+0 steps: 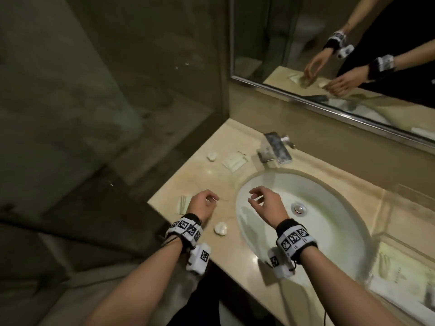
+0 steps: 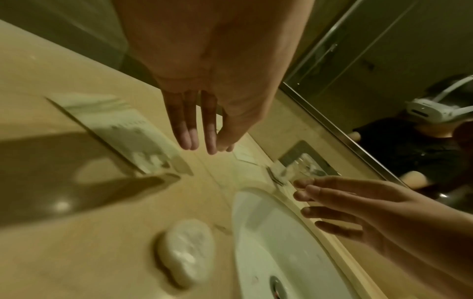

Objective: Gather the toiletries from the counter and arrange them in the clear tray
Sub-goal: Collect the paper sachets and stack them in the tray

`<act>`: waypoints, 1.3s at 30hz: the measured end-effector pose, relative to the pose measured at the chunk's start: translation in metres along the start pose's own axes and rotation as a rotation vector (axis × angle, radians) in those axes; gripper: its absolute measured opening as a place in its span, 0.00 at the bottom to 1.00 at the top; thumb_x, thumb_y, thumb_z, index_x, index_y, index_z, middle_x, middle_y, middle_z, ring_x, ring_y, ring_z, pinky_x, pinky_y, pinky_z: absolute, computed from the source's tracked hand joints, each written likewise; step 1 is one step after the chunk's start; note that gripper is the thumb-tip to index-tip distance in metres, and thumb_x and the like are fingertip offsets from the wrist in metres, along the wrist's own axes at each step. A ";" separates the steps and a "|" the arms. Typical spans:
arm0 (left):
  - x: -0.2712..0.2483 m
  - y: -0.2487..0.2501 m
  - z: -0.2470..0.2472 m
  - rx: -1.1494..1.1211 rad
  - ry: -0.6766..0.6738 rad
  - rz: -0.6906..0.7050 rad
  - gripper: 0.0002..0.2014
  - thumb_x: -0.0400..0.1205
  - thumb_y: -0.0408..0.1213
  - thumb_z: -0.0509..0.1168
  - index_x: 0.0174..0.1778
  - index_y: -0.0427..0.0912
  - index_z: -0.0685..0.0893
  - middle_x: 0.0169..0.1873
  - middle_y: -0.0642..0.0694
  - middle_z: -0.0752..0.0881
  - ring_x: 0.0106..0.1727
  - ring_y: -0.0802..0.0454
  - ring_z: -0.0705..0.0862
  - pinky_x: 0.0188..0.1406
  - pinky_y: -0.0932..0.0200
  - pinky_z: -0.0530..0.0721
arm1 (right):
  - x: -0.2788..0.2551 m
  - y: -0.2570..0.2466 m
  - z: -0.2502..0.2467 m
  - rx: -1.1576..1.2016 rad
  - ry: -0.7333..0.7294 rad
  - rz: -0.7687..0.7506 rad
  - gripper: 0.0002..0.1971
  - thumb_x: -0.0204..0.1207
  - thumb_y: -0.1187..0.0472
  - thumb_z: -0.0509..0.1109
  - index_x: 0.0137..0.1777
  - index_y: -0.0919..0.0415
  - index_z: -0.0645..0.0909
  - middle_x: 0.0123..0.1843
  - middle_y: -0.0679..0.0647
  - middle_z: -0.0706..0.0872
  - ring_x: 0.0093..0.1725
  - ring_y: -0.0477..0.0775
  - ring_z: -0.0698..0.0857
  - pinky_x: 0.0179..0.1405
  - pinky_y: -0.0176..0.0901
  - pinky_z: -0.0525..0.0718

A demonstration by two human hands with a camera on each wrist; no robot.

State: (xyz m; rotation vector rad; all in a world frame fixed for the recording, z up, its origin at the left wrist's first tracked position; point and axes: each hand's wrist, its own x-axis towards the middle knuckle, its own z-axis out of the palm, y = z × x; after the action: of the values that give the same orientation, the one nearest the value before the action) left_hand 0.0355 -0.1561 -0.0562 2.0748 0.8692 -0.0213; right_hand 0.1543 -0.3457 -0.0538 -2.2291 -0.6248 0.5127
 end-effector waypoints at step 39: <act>0.073 -0.023 -0.048 -0.126 -0.041 -0.198 0.14 0.73 0.41 0.76 0.51 0.42 0.83 0.48 0.44 0.84 0.57 0.44 0.84 0.51 0.59 0.80 | 0.082 -0.033 0.057 -0.448 -0.049 -0.116 0.11 0.78 0.66 0.66 0.59 0.63 0.80 0.54 0.59 0.85 0.54 0.63 0.84 0.49 0.50 0.80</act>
State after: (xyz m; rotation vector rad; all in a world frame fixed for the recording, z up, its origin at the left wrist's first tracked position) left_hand 0.0635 -0.0704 -0.0655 1.8593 1.0218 -0.1121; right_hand 0.1803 -0.2473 -0.0791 -2.5811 -0.9659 0.3966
